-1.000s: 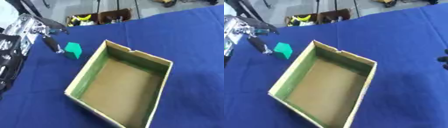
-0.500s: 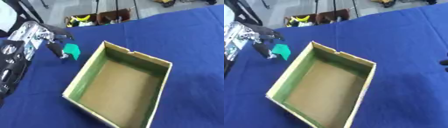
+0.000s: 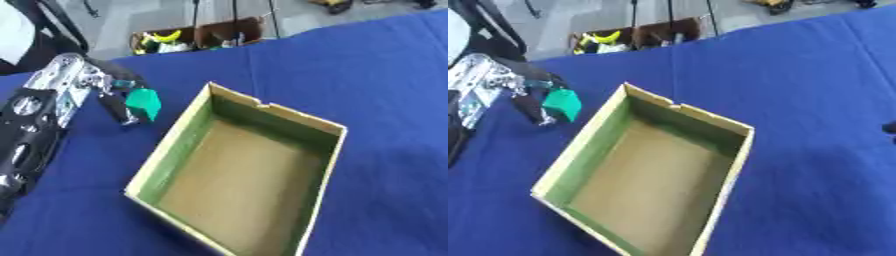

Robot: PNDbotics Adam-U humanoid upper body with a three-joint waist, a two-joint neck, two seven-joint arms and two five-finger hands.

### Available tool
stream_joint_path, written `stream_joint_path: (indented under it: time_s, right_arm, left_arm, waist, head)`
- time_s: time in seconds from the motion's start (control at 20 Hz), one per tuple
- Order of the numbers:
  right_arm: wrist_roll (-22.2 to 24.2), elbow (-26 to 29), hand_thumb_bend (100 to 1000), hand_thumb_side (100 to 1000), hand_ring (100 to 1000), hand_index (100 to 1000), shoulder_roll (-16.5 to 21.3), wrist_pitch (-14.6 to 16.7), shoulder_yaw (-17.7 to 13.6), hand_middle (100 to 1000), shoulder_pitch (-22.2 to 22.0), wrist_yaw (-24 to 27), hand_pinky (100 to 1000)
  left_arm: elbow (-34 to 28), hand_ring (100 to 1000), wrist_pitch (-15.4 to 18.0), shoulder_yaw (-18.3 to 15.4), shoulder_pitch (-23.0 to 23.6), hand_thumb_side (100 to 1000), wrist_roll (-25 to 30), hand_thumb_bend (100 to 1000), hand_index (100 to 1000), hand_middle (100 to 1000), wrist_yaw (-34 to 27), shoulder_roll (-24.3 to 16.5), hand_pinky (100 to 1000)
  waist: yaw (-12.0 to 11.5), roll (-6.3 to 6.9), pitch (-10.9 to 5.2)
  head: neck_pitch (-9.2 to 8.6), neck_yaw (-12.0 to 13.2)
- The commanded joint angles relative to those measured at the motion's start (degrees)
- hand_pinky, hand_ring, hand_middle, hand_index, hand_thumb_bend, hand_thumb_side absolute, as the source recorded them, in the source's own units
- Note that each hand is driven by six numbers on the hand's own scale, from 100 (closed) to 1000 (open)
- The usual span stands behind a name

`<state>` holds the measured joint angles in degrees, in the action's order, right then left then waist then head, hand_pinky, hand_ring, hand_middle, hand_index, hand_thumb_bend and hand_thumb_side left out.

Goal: Pick up objects on the table and place them in the box.

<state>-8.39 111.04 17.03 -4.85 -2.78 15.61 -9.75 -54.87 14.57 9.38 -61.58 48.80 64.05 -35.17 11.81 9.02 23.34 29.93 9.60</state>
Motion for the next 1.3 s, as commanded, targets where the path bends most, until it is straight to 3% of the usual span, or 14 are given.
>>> stream_joint_path:
  time_s: [0.05,0.55,0.75,0.8,0.85,1.1,1.3]
  right_arm:
    - [-0.34,1.27,100,849,854,838,1.17,-0.01,-0.11,645,0.53,0.42,828]
    - [-0.54,1.23,100,847,853,837,1.09,-0.10,-0.22,643,0.60,0.42,828]
    - [-0.54,1.24,100,848,853,837,1.09,-0.11,-0.26,643,0.59,0.44,828]
    - [-0.55,1.23,100,847,853,837,1.09,-0.11,-0.28,643,0.57,0.45,828]
    - [-0.56,1.22,100,847,853,837,1.10,-0.12,-0.29,643,0.56,0.45,828]
    - [-0.58,1.17,100,847,853,837,1.05,-0.09,-0.32,642,0.47,0.50,828]
    - [-0.62,1.16,100,848,852,837,0.98,-0.03,-0.35,641,0.46,0.58,828]
  left_arm:
    - [0.46,760,2.79,-0.88,-1.03,497,3.17,344,1000,975,-0.13,-0.86,584]
    - [1.22,706,1.52,-2.02,-1.11,485,3.17,351,984,892,-4.71,-0.18,525]
    - [0.62,664,0.91,-2.06,-1.18,489,3.17,228,962,805,-4.06,-0.26,482]
    - [0.47,656,0.74,-2.10,-1.20,499,3.17,130,950,779,-3.92,-0.32,479]
    - [0.22,657,0.55,-2.12,-1.25,503,3.17,100,948,777,-3.63,-0.41,480]
    - [-1.10,647,-0.46,-2.35,-1.47,567,2.53,100,918,743,-3.07,-0.77,465]
    - [-1.57,608,-0.92,-2.28,-1.42,519,1.30,100,871,689,-1.74,-1.01,411]
  waist:
    - [0.10,-0.43,-0.93]
    - [0.29,-0.47,-0.49]
    - [0.20,-0.50,-0.46]
    - [0.20,-0.51,-0.47]
    - [0.20,-0.52,-0.49]
    - [0.00,-0.63,-0.77]
    - [-0.04,-0.70,-0.99]
  head:
    - [-0.86,0.46]
    - [-1.03,0.69]
    - [-0.84,0.63]
    - [-0.79,0.60]
    - [-0.75,0.58]
    - [-0.51,0.53]
    - [-0.52,0.50]
